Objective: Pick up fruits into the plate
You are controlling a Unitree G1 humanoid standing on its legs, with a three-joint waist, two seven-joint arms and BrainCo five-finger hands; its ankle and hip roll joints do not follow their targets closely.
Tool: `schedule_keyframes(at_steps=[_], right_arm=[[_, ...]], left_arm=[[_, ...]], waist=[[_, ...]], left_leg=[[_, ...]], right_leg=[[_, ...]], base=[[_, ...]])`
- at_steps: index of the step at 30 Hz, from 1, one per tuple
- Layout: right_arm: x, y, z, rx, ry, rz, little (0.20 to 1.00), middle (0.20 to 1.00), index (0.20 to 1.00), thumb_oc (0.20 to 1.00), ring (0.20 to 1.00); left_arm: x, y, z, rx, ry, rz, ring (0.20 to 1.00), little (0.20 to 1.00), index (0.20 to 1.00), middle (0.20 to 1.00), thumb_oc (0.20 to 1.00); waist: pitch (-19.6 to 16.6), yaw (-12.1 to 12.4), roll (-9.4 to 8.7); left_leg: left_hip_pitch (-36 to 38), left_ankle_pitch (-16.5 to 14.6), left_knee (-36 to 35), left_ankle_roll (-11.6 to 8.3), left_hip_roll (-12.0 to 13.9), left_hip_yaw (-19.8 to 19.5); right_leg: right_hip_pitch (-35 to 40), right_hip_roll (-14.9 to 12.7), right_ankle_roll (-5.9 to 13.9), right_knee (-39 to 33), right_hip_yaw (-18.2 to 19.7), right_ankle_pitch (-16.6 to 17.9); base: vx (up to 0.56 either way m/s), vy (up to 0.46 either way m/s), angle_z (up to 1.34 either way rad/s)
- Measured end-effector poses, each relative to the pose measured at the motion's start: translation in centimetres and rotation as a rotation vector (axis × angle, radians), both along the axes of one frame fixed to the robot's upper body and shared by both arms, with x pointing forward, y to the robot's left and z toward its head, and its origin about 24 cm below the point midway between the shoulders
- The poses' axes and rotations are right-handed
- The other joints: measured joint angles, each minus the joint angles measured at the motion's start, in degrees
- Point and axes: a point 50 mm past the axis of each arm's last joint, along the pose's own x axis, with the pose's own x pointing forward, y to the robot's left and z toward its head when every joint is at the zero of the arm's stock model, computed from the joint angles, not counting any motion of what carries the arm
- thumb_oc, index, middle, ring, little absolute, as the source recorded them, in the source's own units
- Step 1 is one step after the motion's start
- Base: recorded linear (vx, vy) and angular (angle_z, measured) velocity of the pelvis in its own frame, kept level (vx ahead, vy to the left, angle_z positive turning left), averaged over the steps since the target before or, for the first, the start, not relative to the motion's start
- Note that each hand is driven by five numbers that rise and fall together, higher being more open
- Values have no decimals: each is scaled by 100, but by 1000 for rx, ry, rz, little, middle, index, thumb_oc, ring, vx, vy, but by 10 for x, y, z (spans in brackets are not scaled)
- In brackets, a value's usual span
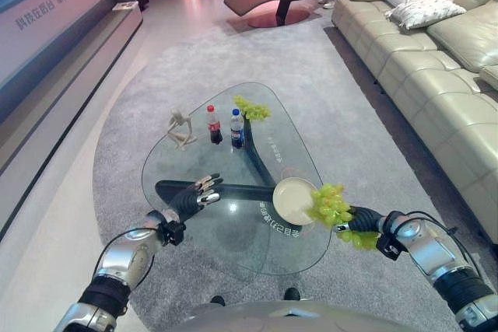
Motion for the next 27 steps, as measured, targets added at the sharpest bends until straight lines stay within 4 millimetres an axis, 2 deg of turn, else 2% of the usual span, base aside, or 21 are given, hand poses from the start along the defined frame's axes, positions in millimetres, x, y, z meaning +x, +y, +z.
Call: schedule_keyframes(at_steps=[5,8,15,20,23,27], right_arm=[[11,-23,0,-205,-35,-33,200,200,200,200,200],[32,-29,6,-340,-55,-28,200,200,200,200,200],[73,-44,27,-508,-157,-114,200,200,200,200,200],[81,-46,27,-542,-186,-176,200,200,200,200,200],[87,-45,30,-541,-227,-205,200,200,200,200,200],[104,-41,46,-523,-303,-255,200,200,200,200,200]], left_arm=[[-14,17,-31,57,145,82,1000,1000,1000,1000,1000],[-21,27,-47,113,231,112,1000,1000,1000,1000,1000],[-17,44,-60,254,294,153,1000,1000,1000,1000,1000],[-23,53,-69,320,363,181,1000,1000,1000,1000,1000],[-20,58,-71,382,371,225,1000,1000,1000,1000,1000],[-6,63,-65,468,341,256,1000,1000,1000,1000,1000]], waist=[[213,121,-86],[365,232,-141],[899,582,-270],[1193,749,-283],[1425,805,-237],[1717,844,-112]], left_leg=[[-171,24,1,-5,8,-43],[-366,89,5,-31,9,-102],[-720,255,35,-115,15,-345],[-881,269,36,-127,14,-467],[-1088,324,37,-143,4,-593],[-1375,405,38,-145,-13,-731]], right_leg=[[-130,-10,-1,0,-71,1],[-292,16,-2,1,-147,9],[-539,59,-57,29,-374,51],[-633,61,-34,28,-485,32],[-765,51,-63,30,-615,54],[-988,38,-91,31,-745,75]], base=[[-96,-60,8],[-112,-82,10],[-111,-104,17],[-51,-45,14],[-104,4,19],[-110,35,16]])
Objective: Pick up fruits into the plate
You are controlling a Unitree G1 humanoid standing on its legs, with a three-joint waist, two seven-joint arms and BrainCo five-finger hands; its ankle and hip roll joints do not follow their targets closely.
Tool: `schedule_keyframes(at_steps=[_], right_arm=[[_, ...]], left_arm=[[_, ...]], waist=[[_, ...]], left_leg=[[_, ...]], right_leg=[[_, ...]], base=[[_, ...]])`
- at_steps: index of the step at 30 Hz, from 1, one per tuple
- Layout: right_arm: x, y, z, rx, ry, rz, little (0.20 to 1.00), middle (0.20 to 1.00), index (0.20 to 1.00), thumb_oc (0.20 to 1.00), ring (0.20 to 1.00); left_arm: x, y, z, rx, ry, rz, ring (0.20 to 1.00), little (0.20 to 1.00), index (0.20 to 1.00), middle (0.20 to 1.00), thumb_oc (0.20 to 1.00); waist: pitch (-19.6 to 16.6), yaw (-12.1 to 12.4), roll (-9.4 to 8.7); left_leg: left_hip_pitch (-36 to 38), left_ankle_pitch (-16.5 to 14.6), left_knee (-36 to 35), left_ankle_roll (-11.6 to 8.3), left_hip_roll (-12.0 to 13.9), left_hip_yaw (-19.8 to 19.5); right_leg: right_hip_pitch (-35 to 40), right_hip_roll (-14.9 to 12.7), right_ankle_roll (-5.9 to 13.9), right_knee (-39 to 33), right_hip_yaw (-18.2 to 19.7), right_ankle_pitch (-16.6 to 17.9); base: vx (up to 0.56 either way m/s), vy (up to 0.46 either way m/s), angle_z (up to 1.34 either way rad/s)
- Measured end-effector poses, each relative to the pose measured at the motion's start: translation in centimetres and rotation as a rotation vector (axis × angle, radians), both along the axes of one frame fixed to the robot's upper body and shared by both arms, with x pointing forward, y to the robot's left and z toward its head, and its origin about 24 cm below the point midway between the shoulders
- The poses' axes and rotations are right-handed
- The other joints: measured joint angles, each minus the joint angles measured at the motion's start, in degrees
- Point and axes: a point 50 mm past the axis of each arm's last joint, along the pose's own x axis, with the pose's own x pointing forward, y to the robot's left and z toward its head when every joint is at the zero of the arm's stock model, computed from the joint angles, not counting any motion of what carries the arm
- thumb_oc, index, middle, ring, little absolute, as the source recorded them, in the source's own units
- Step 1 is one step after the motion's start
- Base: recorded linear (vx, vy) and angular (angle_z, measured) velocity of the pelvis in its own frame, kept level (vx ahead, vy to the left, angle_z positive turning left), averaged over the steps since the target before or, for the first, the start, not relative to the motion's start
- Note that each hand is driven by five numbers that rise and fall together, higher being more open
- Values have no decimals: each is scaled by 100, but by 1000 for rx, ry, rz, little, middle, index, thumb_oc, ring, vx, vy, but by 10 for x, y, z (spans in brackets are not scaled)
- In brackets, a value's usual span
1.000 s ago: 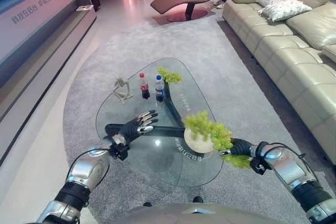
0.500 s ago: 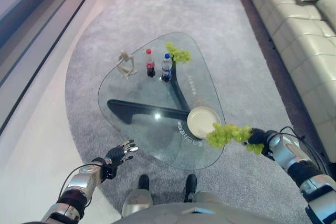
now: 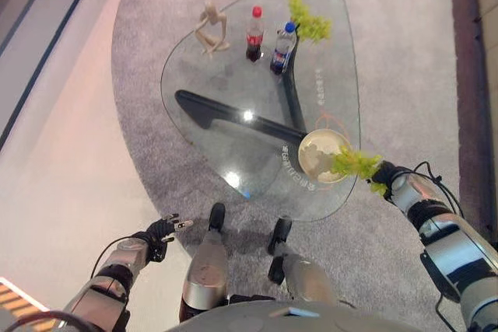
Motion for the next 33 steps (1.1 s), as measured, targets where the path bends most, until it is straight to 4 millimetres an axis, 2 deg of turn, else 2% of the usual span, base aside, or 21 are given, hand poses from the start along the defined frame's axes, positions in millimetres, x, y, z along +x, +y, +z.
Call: schedule_keyframes(at_steps=[7,12,23,24,25,26,27,33], right_arm=[[23,4,30,-3,-116,-9,200,200,200,200,200],[30,3,40,-5,-157,-24,200,200,200,200,200],[42,5,62,9,-289,-71,200,200,200,200,200],[42,5,62,3,-299,-74,423,423,423,423,423],[43,5,64,0,-310,-76,740,740,740,740,740],[44,5,66,-3,-321,-78,818,818,818,818,818],[44,5,68,-7,-336,-83,1000,1000,1000,1000,1000],[47,6,73,-24,-388,-100,1000,1000,1000,1000,1000]], left_arm=[[15,-8,6,47,-30,-52,1000,1000,1000,1000,1000],[23,-21,7,35,-77,-91,1000,1000,1000,1000,1000],[32,-43,10,5,-136,-130,1000,1000,1000,1000,1000],[32,-45,10,1,-138,-128,1000,1000,1000,1000,1000],[32,-46,10,-1,-140,-127,1000,1000,1000,1000,1000],[33,-47,10,-2,-144,-128,1000,1000,1000,1000,1000],[34,-50,11,-7,-152,-132,1000,1000,1000,1000,1000],[36,-56,11,-18,-171,-148,1000,1000,1000,1000,1000]], waist=[[256,17,304],[445,6,483],[479,-3,558],[479,-2,559],[479,-6,561],[480,-8,563],[483,-12,569],[512,-27,653]], left_leg=[[-331,43,2,-8,-36,-55],[-384,45,2,-8,-82,-60],[-851,86,64,-2,-143,-61],[-858,86,66,-2,-143,-56],[-903,86,75,-2,-145,-55],[-938,86,81,-2,-146,-55],[-1003,90,87,-9,-146,-55],[-1135,95,107,-14,-148,-41]], right_leg=[[-298,-33,-17,2,-56,13],[-343,-84,-23,2,-75,17],[-771,-138,-32,4,-94,27],[-779,-139,-32,4,-93,27],[-816,-140,-32,4,-92,27],[-845,-141,-32,4,-92,27],[-913,-141,-39,4,-91,32],[-1053,-144,-46,28,-79,39]], base=[[-87,55,5],[-50,63,3],[-24,42,2],[-30,48,-1],[-26,36,0],[0,0,0],[0,0,0],[-14,20,0]])
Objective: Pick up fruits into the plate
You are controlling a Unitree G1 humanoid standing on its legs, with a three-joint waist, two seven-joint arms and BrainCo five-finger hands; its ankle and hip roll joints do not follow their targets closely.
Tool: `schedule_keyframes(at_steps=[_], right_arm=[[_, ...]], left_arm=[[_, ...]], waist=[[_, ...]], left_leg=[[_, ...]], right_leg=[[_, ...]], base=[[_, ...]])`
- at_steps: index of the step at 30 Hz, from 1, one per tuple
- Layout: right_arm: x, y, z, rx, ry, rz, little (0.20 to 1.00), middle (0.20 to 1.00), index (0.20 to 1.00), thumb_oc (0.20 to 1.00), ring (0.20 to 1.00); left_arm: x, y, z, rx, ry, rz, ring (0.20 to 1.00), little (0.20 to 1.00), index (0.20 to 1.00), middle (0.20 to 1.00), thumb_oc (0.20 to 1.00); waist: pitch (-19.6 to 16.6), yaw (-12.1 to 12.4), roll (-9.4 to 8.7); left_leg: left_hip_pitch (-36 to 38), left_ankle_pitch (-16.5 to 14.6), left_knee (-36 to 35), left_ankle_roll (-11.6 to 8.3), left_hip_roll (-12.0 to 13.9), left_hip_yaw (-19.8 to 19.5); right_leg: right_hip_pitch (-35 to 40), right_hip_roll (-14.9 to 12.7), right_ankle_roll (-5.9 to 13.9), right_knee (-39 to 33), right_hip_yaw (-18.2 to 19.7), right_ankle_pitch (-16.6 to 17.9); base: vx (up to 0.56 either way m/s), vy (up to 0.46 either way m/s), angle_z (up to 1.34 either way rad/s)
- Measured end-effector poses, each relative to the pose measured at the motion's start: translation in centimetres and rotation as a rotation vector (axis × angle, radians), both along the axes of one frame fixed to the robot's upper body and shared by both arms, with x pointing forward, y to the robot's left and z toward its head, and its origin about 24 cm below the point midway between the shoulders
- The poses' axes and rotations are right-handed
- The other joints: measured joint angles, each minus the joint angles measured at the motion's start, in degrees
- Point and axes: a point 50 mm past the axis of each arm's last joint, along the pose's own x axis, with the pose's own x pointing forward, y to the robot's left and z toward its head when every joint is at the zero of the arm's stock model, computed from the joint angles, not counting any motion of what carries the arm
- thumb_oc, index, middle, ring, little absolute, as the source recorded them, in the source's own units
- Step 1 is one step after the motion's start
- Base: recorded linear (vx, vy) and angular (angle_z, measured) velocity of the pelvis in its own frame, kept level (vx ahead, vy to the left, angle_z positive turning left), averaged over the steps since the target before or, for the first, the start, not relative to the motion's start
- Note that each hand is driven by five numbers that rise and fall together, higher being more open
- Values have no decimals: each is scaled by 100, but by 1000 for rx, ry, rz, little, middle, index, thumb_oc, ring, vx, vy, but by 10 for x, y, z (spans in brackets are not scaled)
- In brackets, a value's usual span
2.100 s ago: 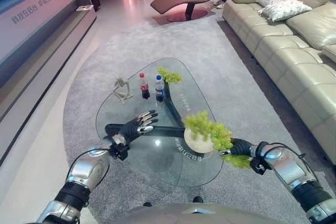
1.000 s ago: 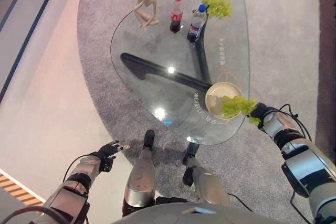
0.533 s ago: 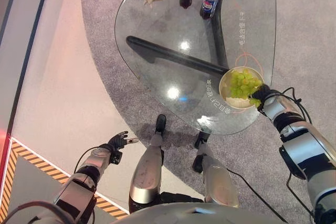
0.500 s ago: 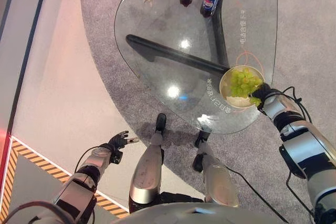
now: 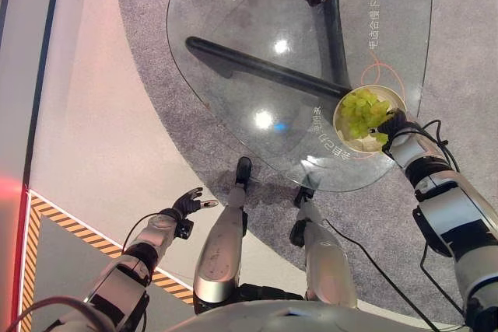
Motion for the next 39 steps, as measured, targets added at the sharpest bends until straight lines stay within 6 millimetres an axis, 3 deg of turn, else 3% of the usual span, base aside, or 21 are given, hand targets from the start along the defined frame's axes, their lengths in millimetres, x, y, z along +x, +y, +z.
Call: schedule_keyframes(at_steps=[22,31,37,39], right_arm=[[0,-3,8,-7,-159,-90,1000,1000,1000,1000,1000],[-1,6,9,123,-328,-55,1000,1000,1000,1000,1000],[-17,10,-11,198,-360,-44,1000,1000,1000,1000,1000],[-31,15,-33,224,-327,-19,1000,1000,1000,1000,1000]], left_arm=[[2,-10,0,-29,-23,0,1000,1000,1000,1000,1000],[-3,-5,-4,-31,-2,18,1000,1000,1000,1000,1000],[-9,-3,-7,-57,9,47,1000,1000,1000,1000,1000],[-21,1,-14,-72,37,83,1000,1000,1000,1000,1000]], waist=[[0,-119,0],[-8,-291,-27],[-42,-476,-82],[-193,-599,-155]], left_leg=[[-45,6,163,7,-37,63],[704,7,-43,11,-23,280],[960,-11,-103,35,5,419],[1127,-84,-107,52,23,463]], right_leg=[[-65,-62,-1,163,52,1],[529,-50,-2,97,224,2],[684,-16,17,97,369,21],[864,8,19,22,404,19]], base=[[-1,2,0],[23,29,-8],[96,14,-14],[134,-1,-12]])
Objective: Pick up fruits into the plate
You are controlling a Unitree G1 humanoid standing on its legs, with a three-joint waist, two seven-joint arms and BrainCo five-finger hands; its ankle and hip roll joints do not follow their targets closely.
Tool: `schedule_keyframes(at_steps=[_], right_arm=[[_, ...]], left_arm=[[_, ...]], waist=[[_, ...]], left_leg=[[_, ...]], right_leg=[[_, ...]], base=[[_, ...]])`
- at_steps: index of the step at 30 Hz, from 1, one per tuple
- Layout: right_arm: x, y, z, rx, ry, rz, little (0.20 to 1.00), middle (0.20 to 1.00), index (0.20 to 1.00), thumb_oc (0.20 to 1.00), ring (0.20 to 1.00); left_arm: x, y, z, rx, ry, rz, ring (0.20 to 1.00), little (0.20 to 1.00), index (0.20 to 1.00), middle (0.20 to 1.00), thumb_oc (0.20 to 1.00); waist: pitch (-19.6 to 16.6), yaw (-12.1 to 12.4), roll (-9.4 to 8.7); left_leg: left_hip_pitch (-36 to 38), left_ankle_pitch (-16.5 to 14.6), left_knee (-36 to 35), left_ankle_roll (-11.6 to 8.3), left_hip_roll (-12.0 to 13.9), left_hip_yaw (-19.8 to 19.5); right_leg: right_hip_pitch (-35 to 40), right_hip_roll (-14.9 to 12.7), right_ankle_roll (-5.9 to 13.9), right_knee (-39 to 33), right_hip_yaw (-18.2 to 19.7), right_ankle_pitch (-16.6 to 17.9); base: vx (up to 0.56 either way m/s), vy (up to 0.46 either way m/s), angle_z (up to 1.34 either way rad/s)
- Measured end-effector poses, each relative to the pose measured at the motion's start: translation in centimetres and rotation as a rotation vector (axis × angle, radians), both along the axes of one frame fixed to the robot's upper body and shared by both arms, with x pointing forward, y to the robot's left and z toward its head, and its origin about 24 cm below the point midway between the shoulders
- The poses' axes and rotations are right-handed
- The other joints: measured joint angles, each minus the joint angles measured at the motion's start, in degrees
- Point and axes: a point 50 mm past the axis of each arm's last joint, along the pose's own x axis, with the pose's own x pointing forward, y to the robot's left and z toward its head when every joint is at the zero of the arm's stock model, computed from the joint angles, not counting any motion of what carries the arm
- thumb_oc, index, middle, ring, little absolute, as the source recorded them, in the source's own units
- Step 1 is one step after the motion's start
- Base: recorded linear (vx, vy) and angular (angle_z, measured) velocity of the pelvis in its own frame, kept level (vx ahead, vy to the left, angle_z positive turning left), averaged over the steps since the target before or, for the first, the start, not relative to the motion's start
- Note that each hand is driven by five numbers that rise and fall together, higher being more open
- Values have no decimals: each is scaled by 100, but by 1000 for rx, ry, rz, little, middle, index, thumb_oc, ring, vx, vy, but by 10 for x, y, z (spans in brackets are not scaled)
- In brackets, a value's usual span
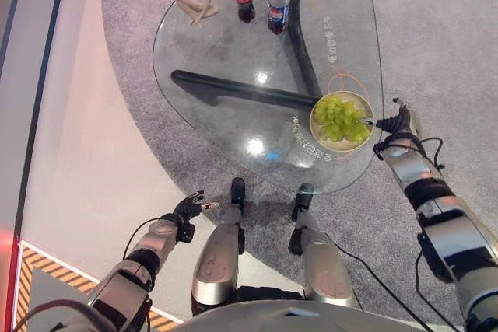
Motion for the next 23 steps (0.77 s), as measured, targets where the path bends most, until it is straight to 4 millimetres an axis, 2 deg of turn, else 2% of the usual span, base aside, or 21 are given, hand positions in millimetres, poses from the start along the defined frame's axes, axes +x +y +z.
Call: schedule_keyframes(at_steps=[2,4,5,6,7,9,10,11,14,16,20,23], right_arm=[[-23,6,-31,80,31,15,1000,1000,1000,1000,1000],[-40,8,-53,109,82,18,1000,1000,1000,1000,1000],[-63,9,-76,156,139,14,1000,1000,1000,1000,1000],[-75,10,-89,179,180,12,1000,1000,1000,1000,1000],[-96,20,-112,250,250,15,1000,1000,1000,1000,1000],[-122,29,-136,329,336,8,1000,1000,1000,1000,1000],[-143,38,-154,397,414,7,1000,1000,1000,1000,1000],[-162,49,-172,510,487,-12,1000,1000,1000,1000,1000],[-203,73,-206,767,682,-35,1000,1000,1000,1000,1000],[-225,82,-218,869,771,-60,1000,1000,1000,1000,1000],[-254,74,-227,946,873,-118,1000,1000,1000,1000,1000],[-268,69,-229,969,915,-170,1000,1000,1000,1000,1000]], left_arm=[[-18,5,-10,-14,44,41,1000,1000,1000,1000,1000],[-33,8,-18,-19,84,62,1000,1000,1000,1000,1000],[-48,8,-25,-23,123,75,1000,1000,1000,1000,1000],[-56,9,-29,-26,144,83,1000,1000,1000,1000,1000],[-69,9,-34,-35,180,100,1000,1000,1000,1000,1000],[-90,10,-43,-40,252,123,1000,1000,1000,1000,1000],[-103,9,-48,-38,296,121,1000,1000,1000,1000,1000],[-110,8,-51,-36,327,119,1000,1000,1000,1000,1000],[-119,6,-56,-24,371,91,1000,1000,1000,1000,1000],[-123,7,-58,-15,397,95,1000,1000,1000,1000,1000],[-145,9,-64,5,499,98,1000,1000,1000,1000,1000],[-161,4,-68,-10,562,100,1000,1000,1000,1000,1000]], waist=[[-277,-49,-173],[-598,-123,-270],[-837,-189,-359],[-981,-234,-402],[-1177,-304,-461],[-1541,-316,-537],[-1795,-348,-566],[-1899,-393,-587],[-2059,-394,-583],[-2115,-384,-543],[-2403,-400,-420],[-2480,-400,-334]], left_leg=[[232,-66,-1,2,37,122],[272,-142,-2,-15,53,149],[460,-201,-3,-5,54,172],[539,-244,-5,1,54,190],[675,-322,-16,3,57,215],[795,-421,-35,20,62,284],[823,-495,-36,41,61,284],[899,-506,-35,55,48,274],[958,-511,-35,96,38,272],[1031,-526,-36,118,28,279],[1153,-554,-37,154,22,282],[1243,-564,-37,153,34,287]], right_leg=[[195,39,15,-40,91,-15],[213,55,38,-42,134,-58],[395,54,67,-43,142,-115],[468,53,78,-44,155,-147],[586,55,87,-45,175,-189],[688,61,107,-46,262,-248],[696,60,132,-46,299,-278],[783,51,140,-45,284,-291],[841,5,146,-46,283,-302],[914,-7,136,-47,286,-317],[1013,-18,142,-59,297,-337],[1096,-10,132,-74,303,-351]], base=[[164,-10,-23],[160,-17,-15],[201,-17,-6],[198,-13,-7],[150,-9,-13],[155,-21,-21],[164,-26,-11],[144,-20,-4],[110,8,4],[74,17,2],[67,30,-2],[49,39,-1]])
